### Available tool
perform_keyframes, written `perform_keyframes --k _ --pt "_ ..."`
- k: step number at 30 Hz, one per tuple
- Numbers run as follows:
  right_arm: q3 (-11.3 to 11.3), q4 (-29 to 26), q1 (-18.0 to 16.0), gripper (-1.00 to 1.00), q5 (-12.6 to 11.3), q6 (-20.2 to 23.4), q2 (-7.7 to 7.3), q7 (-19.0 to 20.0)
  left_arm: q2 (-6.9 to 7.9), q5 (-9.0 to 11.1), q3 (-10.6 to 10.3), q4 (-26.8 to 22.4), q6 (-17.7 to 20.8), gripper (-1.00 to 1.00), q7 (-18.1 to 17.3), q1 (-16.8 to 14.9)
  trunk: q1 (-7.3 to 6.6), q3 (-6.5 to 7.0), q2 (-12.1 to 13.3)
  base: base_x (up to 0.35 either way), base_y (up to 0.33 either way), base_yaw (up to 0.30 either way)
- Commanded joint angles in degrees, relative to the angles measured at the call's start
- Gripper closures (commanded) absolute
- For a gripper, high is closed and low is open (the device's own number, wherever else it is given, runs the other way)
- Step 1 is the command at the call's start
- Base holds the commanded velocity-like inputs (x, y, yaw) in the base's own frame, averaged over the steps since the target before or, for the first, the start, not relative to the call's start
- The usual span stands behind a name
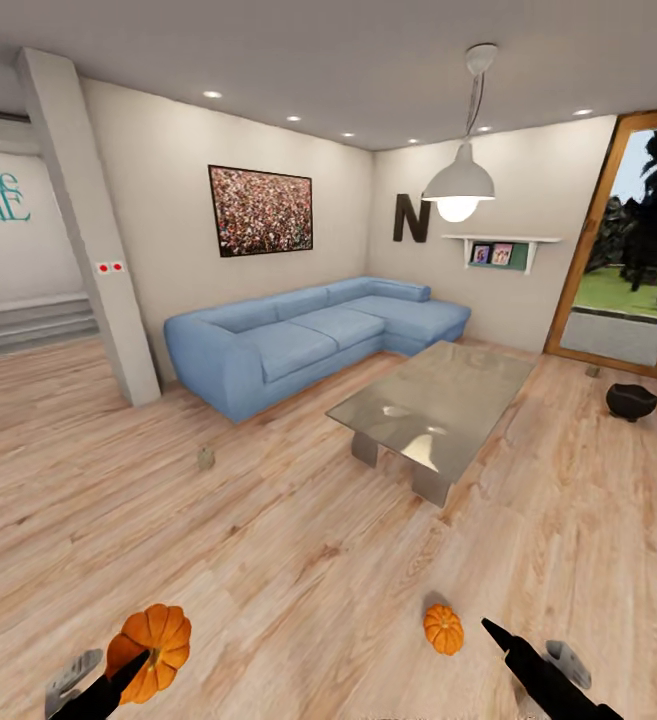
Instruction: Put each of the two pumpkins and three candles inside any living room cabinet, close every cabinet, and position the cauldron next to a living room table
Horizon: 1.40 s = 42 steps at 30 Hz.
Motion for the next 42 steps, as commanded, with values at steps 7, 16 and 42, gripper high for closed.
perform_keyframes --k 7,16,42 --pt "-0.10 0.00 -0.07 -1.00 -0.39 0.48 0.03 0.12 0.00 0.66 0.08 0.00 0.58 1.00 -0.17 -0.01 0.00 -0.06 -0.05 0.000 0.000 -0.287" --pt "0.16 0.00 -0.07 -1.00 -0.39 0.48 0.10 0.06 0.00 0.62 0.09 0.06 0.58 1.00 0.11 -0.01 0.00 -0.06 -0.05 0.118 0.105 -0.287" --pt "0.35 0.09 -0.07 -1.00 -0.30 -1.19 0.44 -0.10 0.00 0.53 0.05 0.06 -0.98 1.00 0.16 -0.01 0.00 -0.06 -0.05 0.241 0.203 -0.287"
